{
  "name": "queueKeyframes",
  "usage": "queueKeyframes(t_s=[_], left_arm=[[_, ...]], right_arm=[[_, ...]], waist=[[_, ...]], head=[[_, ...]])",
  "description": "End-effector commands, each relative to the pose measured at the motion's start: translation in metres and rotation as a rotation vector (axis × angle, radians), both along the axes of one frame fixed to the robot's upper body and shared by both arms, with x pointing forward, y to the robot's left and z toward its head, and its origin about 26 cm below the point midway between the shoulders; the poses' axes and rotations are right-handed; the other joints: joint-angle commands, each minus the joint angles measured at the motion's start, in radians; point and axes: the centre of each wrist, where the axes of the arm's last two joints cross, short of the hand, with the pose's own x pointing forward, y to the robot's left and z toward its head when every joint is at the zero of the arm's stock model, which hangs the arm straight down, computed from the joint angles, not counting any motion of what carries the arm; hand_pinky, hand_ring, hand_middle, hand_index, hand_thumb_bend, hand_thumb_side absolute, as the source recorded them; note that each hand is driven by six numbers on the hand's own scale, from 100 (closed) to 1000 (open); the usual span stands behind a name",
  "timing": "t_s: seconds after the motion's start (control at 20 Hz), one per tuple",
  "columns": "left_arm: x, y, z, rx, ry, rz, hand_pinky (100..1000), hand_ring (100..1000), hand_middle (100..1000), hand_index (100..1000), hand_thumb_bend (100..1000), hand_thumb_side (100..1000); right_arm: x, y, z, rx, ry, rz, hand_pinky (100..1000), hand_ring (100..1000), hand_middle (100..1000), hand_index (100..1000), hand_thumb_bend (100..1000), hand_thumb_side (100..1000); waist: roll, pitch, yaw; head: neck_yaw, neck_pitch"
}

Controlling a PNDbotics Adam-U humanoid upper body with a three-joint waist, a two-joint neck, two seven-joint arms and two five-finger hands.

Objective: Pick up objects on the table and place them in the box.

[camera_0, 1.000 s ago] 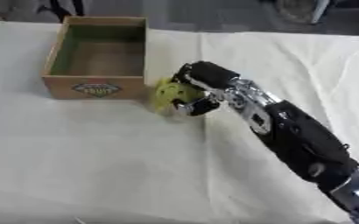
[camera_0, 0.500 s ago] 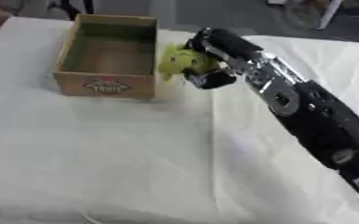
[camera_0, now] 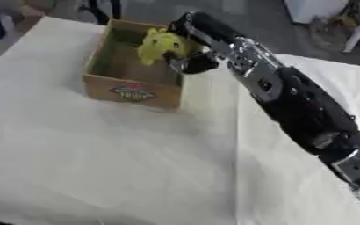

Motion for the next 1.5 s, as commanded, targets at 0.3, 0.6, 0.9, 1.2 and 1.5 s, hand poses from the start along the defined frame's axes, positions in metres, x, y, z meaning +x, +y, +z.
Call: queueKeyframes(t_s=[0.3, 0.6, 0.9, 1.2, 1.5], left_arm=[[-0.006, -0.010, 0.017, 0.000, -0.063, -0.065, 740, 729, 639, 766, 416, 473], [-0.009, -0.014, 0.022, 0.003, -0.085, -0.082, 740, 729, 639, 766, 417, 469], [-0.010, -0.015, 0.023, 0.003, -0.092, -0.089, 741, 729, 639, 766, 418, 467], [-0.010, -0.014, 0.023, 0.003, -0.091, -0.086, 741, 728, 639, 767, 421, 466], [-0.009, -0.014, 0.023, 0.004, -0.089, -0.080, 741, 728, 639, 767, 423, 466]], right_arm=[[0.020, -0.019, 0.001, 0.000, -0.023, -0.076, 356, 545, 500, 658, 100, 255], [0.028, -0.018, -0.009, -0.033, -0.045, -0.122, 471, 644, 619, 772, 100, 255], [0.030, -0.011, -0.015, -0.130, -0.014, -0.083, 944, 983, 917, 939, 100, 371], [0.028, -0.011, -0.011, -0.167, -0.033, -0.116, 958, 975, 934, 950, 100, 398], [0.026, -0.011, -0.004, -0.181, -0.068, -0.148, 1000, 1000, 997, 1000, 138, 558]], waist=[[-0.005, 0.003, 0.043], [-0.008, 0.009, 0.069], [-0.003, 0.012, 0.077], [-0.003, 0.010, 0.071], [-0.004, 0.007, 0.066]], head=[[-0.058, -0.043], [-0.073, -0.050], [-0.085, -0.048], [-0.086, -0.047], [-0.083, -0.046]])
